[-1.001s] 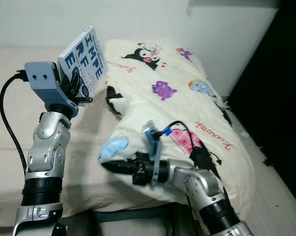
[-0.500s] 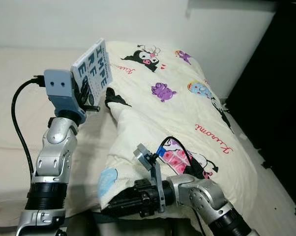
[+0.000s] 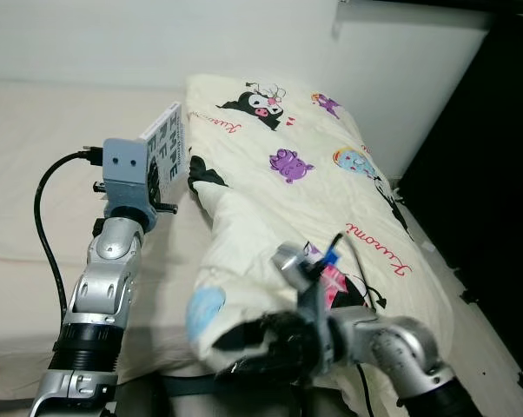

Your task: Clean up the room

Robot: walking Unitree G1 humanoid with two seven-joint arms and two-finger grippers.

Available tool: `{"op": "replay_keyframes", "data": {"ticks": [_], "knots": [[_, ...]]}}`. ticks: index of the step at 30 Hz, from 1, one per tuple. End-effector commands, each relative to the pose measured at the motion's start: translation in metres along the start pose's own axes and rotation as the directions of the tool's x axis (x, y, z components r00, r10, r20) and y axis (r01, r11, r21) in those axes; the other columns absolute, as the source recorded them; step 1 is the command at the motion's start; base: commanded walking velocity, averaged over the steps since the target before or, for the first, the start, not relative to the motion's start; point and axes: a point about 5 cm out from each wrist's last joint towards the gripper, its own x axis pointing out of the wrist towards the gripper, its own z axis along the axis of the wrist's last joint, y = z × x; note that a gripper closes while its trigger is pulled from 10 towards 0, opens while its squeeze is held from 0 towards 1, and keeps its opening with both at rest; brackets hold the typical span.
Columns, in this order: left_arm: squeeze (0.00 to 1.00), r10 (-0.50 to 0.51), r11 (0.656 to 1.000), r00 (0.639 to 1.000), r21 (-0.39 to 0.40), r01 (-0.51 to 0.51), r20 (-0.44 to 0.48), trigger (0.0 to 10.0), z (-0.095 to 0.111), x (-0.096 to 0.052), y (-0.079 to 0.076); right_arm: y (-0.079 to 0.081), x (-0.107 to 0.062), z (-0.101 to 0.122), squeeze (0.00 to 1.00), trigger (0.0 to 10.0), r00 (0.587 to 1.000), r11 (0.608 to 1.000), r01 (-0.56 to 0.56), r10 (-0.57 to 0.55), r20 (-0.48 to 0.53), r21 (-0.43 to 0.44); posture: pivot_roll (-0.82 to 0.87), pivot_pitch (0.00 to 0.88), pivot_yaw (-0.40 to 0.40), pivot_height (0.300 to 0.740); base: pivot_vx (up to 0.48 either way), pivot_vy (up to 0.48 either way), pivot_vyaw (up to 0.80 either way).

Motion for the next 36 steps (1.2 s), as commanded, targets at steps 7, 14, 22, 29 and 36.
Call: {"op": "replay_keyframes", "data": {"ticks": [7,14,22,29,36], "knots": [[0.0,-0.013,1.0,1.0,0.029,0.013,-0.014,10.0,-0.005,0.0,-0.003,-0.013,-0.057,0.061,0.0,10.0,0.84,0.807,0.532,-0.463,0.285,-0.256,-0.03,0.082,-0.067,0.53,0.0,0.0,0.0],[0.0,-0.016,0.999,1.0,0.04,0.017,-0.025,10.0,-0.007,0.0,-0.003,0.004,-0.036,0.025,0.0,10.0,0.938,0.919,0.342,-0.323,0.123,-0.195,-0.03,0.086,-0.061,0.53,0.0,0.0,0.0],[0.0,-0.013,0.998,0.999,0.065,0.015,-0.034,10.0,-0.008,0.0,-0.002,0.027,-0.003,-0.028,0.0,10.0,0.988,0.998,0.06,-0.057,-0.146,0.018,-0.02,0.085,-0.063,0.53,0.0,0.0,0.0],[0.0,-0.011,0.997,0.999,0.075,0.013,-0.038,10.0,-0.01,0.0,-0.002,0.018,-0.012,-0.02,0.0,10.0,0.978,0.986,0.153,-0.16,-0.135,-0.061,-0.03,0.085,-0.061,0.53,0.0,0.0,0.0],[0.0,-0.02,0.996,0.998,0.081,0.025,-0.056,10.0,-0.017,-0.002,-0.007,-0.021,-0.05,0.028,0.0,10.0,0.81,0.781,0.586,-0.555,0.188,-0.218,-0.03,0.087,-0.061,0.53,0.0,0.0,0.0]]}}
